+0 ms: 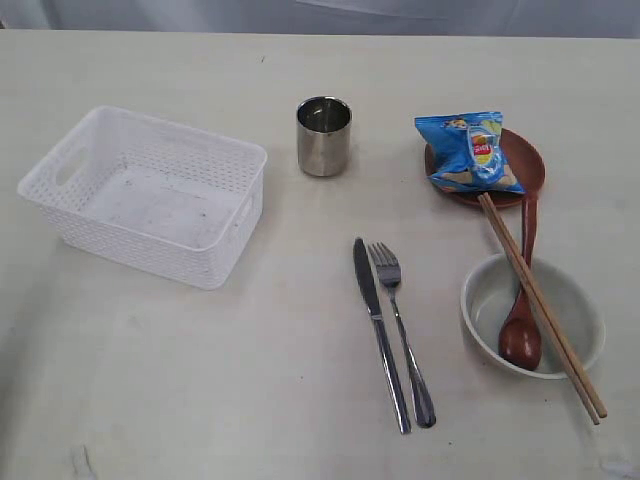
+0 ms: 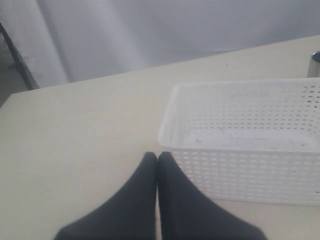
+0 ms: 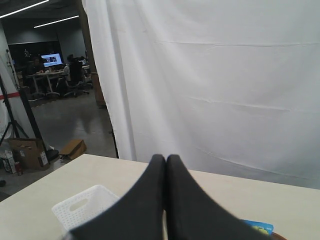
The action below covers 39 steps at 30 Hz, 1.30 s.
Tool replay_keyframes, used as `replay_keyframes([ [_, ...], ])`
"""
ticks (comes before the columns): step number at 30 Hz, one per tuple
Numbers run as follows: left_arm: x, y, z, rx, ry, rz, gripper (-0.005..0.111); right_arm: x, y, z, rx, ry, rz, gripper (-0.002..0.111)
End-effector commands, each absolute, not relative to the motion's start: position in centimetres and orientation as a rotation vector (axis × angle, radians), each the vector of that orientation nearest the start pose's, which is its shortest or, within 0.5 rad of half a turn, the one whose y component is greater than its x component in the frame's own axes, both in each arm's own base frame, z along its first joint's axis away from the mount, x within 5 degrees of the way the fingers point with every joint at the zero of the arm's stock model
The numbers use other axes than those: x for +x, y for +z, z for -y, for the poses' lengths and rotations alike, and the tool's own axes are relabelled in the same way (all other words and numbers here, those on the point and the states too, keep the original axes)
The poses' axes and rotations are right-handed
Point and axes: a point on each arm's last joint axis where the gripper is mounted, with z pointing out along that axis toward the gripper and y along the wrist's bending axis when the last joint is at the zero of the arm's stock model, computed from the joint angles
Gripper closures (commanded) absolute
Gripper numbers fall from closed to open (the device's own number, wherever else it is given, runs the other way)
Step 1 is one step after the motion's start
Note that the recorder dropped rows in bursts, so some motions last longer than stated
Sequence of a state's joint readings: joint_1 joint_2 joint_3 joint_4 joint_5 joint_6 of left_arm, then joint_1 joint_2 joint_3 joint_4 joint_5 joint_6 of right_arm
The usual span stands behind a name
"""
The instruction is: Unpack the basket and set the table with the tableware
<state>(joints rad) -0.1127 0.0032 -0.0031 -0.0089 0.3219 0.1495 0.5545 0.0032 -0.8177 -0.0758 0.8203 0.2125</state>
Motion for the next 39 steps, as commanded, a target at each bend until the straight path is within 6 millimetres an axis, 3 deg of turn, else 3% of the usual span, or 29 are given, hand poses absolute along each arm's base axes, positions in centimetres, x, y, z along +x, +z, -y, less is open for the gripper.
replay_keyframes([
  [1, 5.4, 18.4, 0.6, 0.229, 0.024, -1.789, 0.107, -3.8, 37.3, 2.8, -0.227, 0.495, -1.514, 0.108],
  [5, 5.4, 18.4, 0.6, 0.229, 0.024, -1.789, 0.107, -2.9, 35.9, 1.8, -0.183, 0.343, -1.549, 0.108],
  [11, 5.4, 18.4, 0.6, 0.229, 0.024, -1.791, 0.107, -0.4, 34.3, -0.2, -0.168, 0.159, -1.387, 0.108],
  [23, 5.4, 18.4, 0.6, 0.229, 0.024, -1.791, 0.107, 4.8, 24.5, -0.4, -0.057, 0.029, -1.516, 0.108],
  [29, 5.4, 18.4, 0.6, 0.229, 0.024, -1.791, 0.107, 5.6, 20.1, -0.3, -0.094, -0.02, -1.634, 0.108],
  [39, 5.4, 18.4, 0.6, 0.229, 0.024, -1.791, 0.107, 5.4, 18.3, -0.3, -0.146, -0.052, -1.813, 0.108],
])
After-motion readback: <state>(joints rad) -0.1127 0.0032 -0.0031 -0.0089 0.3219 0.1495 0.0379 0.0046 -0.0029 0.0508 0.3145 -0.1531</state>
